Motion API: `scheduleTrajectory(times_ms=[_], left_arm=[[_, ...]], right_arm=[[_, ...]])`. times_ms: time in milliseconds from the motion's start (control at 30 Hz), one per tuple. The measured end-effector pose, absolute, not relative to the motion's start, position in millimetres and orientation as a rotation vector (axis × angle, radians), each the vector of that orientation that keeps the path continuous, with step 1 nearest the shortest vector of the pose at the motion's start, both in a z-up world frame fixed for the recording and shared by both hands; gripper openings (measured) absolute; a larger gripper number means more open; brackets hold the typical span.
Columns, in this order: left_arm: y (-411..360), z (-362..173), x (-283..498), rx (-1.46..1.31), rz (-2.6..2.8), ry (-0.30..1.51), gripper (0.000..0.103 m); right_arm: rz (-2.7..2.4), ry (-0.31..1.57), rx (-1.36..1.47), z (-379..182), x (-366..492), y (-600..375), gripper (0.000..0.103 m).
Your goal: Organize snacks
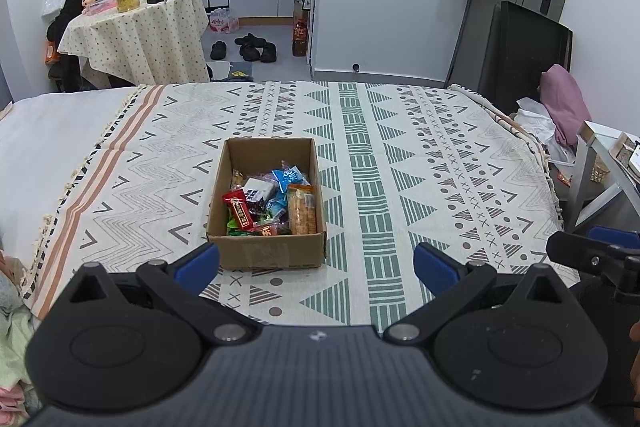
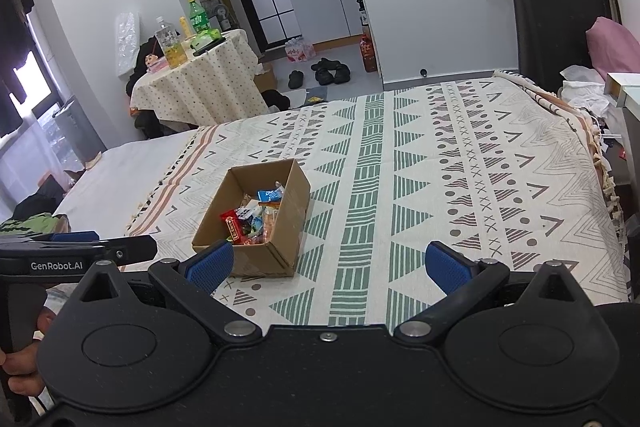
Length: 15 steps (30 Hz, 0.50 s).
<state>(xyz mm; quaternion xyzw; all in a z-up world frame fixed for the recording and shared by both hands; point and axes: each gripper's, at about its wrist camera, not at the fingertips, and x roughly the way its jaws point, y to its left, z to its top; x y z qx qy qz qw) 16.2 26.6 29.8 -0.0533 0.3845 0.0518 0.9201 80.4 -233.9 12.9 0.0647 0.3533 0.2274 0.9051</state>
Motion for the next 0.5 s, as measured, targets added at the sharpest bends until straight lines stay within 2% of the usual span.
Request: scheduleTrajectory(times_ms=[500], left_arm=[[27.1,30.8,16.3,-0.11,0.103,0.79,0.103]], right_arm=[[0.469,0.726,0.133,13.2,83.0,-238.9,0.103]])
